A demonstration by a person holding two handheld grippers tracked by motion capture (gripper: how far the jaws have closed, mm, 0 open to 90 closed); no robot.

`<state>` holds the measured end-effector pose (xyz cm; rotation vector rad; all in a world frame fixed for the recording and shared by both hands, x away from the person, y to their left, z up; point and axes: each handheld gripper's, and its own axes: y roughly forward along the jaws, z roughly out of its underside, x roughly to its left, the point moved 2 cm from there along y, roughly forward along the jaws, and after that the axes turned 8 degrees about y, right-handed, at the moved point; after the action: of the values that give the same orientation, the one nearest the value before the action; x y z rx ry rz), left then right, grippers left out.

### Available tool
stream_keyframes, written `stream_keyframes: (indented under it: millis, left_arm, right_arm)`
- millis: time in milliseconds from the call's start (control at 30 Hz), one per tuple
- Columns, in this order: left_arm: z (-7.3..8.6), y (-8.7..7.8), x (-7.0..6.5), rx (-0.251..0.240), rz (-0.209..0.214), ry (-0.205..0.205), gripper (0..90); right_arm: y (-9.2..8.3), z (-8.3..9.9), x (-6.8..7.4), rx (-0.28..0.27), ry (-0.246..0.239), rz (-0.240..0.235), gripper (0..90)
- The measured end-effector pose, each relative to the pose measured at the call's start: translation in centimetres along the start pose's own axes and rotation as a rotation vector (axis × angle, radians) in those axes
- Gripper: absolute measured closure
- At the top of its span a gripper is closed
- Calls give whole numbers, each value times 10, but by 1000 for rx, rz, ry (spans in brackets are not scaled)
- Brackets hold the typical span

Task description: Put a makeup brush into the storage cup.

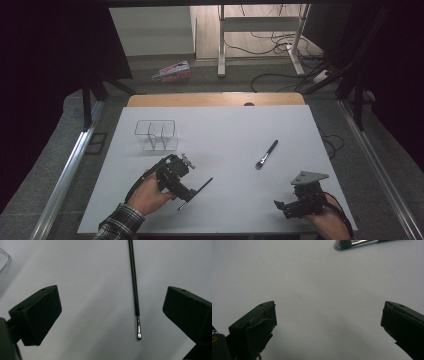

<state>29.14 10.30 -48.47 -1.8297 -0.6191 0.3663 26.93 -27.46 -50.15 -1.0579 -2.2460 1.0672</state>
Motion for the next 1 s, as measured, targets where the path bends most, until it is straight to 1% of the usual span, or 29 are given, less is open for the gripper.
stream_keyframes:
  millis: [167,200,300,367,467,833,1000]
  left_arm:
    - [-2,0,0,-5,12,-8,23]
    - [-2,1,0,-4,16,-13,24]
    - [-1,4,-1,-4,20,-12,34]
    - [-1,7,-2,0,25,-9,40]
    - [0,12,-4,9,20,-9,49]
    - [7,30,-10,17,48,-17,99]
    - [9,37,-13,32,51,-12,120]
  right_arm:
    - [0,0,0,1,0,0,1]
    - [0,0,0,1,0,0,1]
    - [0,0,0,2,0,0,1]
    - [0,0,0,2,0,0,2]
    - [0,0,0,3,2,-1,2]
    - [0,0,0,6,4,-5,7]
    - [0,1,0,7,4,-5,8]
